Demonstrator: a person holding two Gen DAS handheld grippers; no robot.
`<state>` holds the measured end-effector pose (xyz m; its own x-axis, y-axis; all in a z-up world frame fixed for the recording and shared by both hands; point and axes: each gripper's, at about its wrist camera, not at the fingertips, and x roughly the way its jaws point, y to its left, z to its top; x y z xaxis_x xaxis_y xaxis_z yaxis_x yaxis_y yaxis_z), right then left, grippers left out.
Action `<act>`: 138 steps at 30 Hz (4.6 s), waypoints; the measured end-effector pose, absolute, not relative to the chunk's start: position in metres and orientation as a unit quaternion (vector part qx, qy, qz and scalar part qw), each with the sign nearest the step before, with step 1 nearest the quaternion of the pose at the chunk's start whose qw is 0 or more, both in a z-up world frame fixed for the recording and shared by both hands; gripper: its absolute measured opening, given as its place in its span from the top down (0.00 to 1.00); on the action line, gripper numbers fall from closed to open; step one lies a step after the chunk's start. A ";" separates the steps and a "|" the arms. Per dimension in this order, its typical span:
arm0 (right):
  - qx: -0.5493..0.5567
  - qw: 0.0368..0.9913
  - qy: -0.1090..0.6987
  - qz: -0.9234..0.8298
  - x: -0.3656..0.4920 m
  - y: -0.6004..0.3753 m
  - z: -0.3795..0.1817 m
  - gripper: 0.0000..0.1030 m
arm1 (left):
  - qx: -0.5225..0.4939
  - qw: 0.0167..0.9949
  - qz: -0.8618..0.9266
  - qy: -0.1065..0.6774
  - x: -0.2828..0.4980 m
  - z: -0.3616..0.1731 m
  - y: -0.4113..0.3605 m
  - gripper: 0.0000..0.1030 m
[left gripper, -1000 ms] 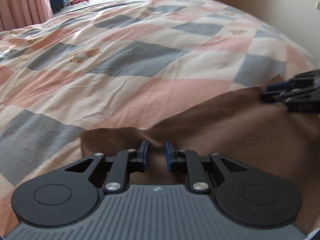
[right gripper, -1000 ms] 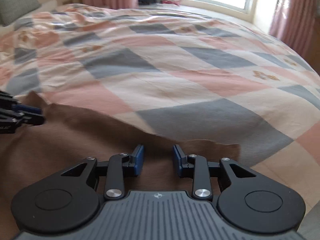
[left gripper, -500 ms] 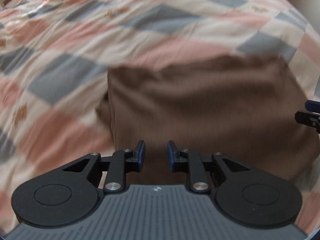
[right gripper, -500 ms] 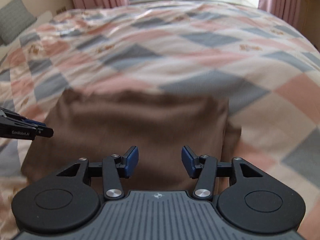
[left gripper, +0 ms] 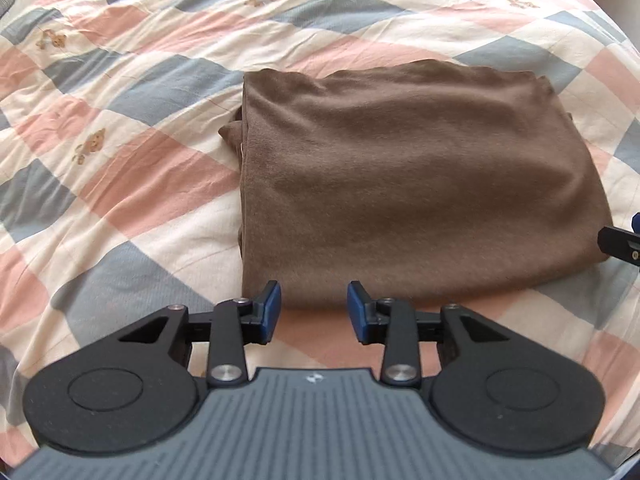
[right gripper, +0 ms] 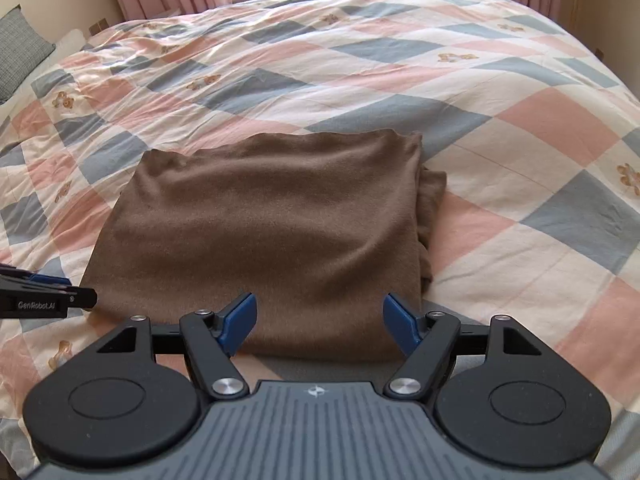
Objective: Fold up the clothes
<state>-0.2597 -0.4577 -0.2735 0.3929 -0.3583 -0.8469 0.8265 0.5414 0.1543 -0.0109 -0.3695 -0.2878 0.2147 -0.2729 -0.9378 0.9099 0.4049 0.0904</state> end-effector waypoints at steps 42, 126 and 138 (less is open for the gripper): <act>0.423 0.778 0.282 -0.369 -0.332 -0.517 -0.314 0.25 | 0.341 0.689 -0.482 0.419 -0.027 -0.296 -0.389 0.66; -0.096 0.820 0.449 -0.342 -0.027 -0.322 -0.368 0.38 | -0.025 0.440 -0.577 0.688 0.189 -0.413 -0.475 0.73; -0.119 0.820 0.395 -0.397 -0.029 -0.314 -0.346 0.92 | -0.019 0.442 -0.672 0.593 0.197 -0.356 -0.461 0.90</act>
<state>-0.0291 -0.3142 -0.3458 0.3718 -0.7457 -0.5529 0.5569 0.6557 -0.5098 0.1971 -0.4609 -0.3560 -0.6080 -0.6178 -0.4987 0.5716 0.0952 -0.8150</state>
